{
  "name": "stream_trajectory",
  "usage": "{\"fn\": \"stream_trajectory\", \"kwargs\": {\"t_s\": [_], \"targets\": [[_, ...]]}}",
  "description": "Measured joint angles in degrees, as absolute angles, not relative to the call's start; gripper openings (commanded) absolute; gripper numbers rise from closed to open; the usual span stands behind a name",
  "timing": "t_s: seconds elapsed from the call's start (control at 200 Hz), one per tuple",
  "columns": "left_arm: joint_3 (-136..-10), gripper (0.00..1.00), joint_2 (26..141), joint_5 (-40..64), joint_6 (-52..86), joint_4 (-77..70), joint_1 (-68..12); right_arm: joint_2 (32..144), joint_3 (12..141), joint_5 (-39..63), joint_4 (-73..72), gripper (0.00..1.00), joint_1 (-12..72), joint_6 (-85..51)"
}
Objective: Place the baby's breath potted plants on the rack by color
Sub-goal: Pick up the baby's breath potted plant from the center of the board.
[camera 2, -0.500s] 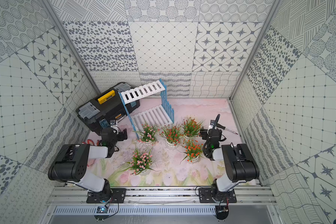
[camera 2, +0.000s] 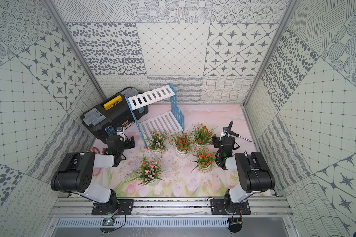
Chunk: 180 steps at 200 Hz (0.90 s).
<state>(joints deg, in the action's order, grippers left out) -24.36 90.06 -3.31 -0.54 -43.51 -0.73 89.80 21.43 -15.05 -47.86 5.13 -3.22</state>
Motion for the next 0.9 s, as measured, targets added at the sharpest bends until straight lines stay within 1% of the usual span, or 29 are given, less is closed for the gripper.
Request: {"fn": "stream_trajectory", "kwargs": {"t_s": [0.295,0.36,0.41,0.49,0.7,0.83,0.9], "targets": [[-24.4,0.98,90.1,-3.3,-0.5,-43.5,-0.7,89.2,21.4,-15.5,-47.2,0.98,5.3,-3.2],[-24.4,0.98,90.1,-3.3,-0.5,-43.5,-0.7,87.6,21.3,-17.1,-46.9,0.98,6.1,-2.5],[-24.4,0.98,90.1,-3.3,-0.5,-43.5,-0.7,84.9,21.5,-18.6,-45.3,0.98,7.5,-2.2],[-24.4,0.98,90.1,-3.3,-0.5,-43.5,-0.7,78.8,23.6,-19.9,-38.3,0.98,8.9,-1.3],[-24.4,0.97,90.1,-3.3,-0.5,-43.5,-0.8,62.1,35.2,-21.6,-21.1,0.98,9.0,-1.8],[-24.4,0.96,90.1,-3.4,-0.5,-43.5,-0.9,54.8,40.8,-16.6,-11.6,0.98,9.8,-3.6],[-25.3,0.93,89.7,-3.8,-0.5,-42.0,-1.0,52.5,42.9,-11.0,-7.2,0.98,11.7,-3.9]]}}
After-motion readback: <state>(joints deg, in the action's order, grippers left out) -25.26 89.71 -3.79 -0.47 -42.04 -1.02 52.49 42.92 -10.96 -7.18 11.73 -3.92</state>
